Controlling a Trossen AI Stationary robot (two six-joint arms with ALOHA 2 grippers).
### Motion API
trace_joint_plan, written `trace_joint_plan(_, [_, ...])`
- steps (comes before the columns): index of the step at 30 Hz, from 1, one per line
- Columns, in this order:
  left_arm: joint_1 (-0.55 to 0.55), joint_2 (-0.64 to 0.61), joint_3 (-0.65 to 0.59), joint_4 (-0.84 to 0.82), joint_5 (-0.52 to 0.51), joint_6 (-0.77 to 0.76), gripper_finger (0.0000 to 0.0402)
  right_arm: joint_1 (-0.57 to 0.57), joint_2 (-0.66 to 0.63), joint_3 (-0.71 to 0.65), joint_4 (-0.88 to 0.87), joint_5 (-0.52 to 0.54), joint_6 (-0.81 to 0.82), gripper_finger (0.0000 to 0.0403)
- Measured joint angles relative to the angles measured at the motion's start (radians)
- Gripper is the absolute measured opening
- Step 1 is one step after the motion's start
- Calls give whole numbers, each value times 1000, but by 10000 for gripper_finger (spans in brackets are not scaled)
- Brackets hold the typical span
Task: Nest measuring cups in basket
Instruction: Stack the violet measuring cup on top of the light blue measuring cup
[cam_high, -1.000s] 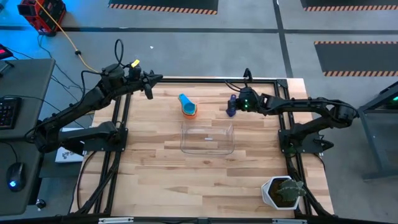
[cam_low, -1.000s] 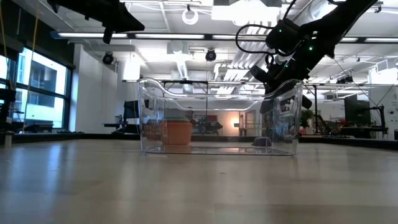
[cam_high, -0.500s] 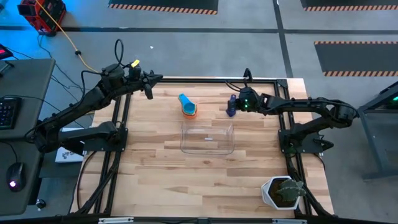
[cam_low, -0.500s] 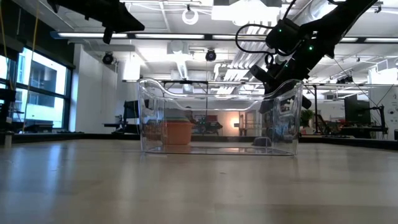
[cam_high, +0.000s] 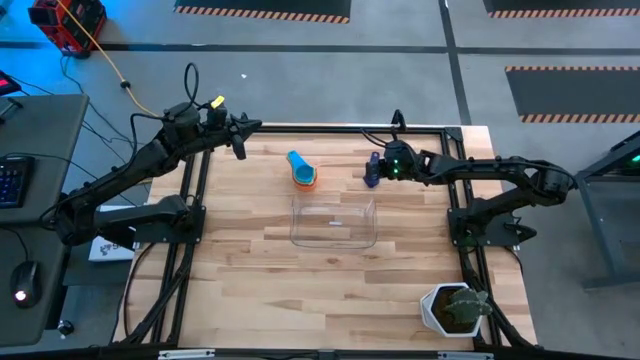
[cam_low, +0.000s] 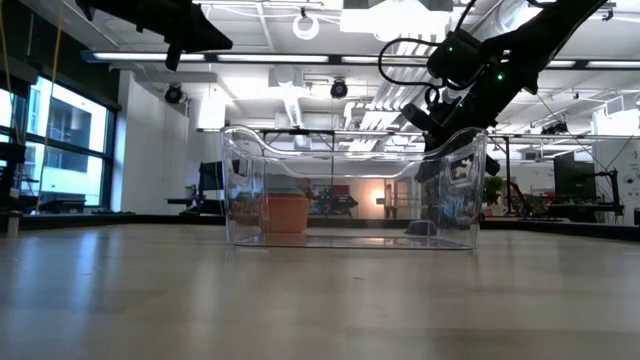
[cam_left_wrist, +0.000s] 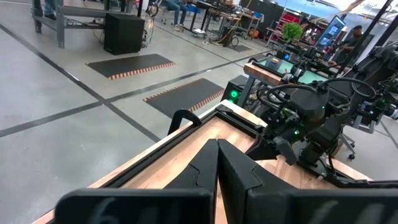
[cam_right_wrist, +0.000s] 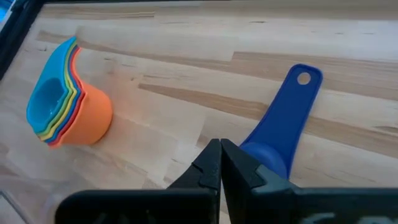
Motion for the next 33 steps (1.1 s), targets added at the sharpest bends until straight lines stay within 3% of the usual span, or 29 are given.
trace_joint_plan(11, [0,0,0,0,0,-1,0,0,0,0,-32,-79,-52,0])
trace_joint_plan(16, [0,0,0,0,0,-1,0,0,0,0,-118,-19,-52,0])
trace_joint_plan(20, [0,0,0,0,0,0,0,0,-8,-26,-88,-11,-52,0])
trace_joint_plan(26, [0,2,0,1,-1,0,0,-20,-41,-167,156,8,30,0])
trace_joint_plan(33, [0,19,0,1,-2,-1,0,-103,18,-270,464,51,224,0])
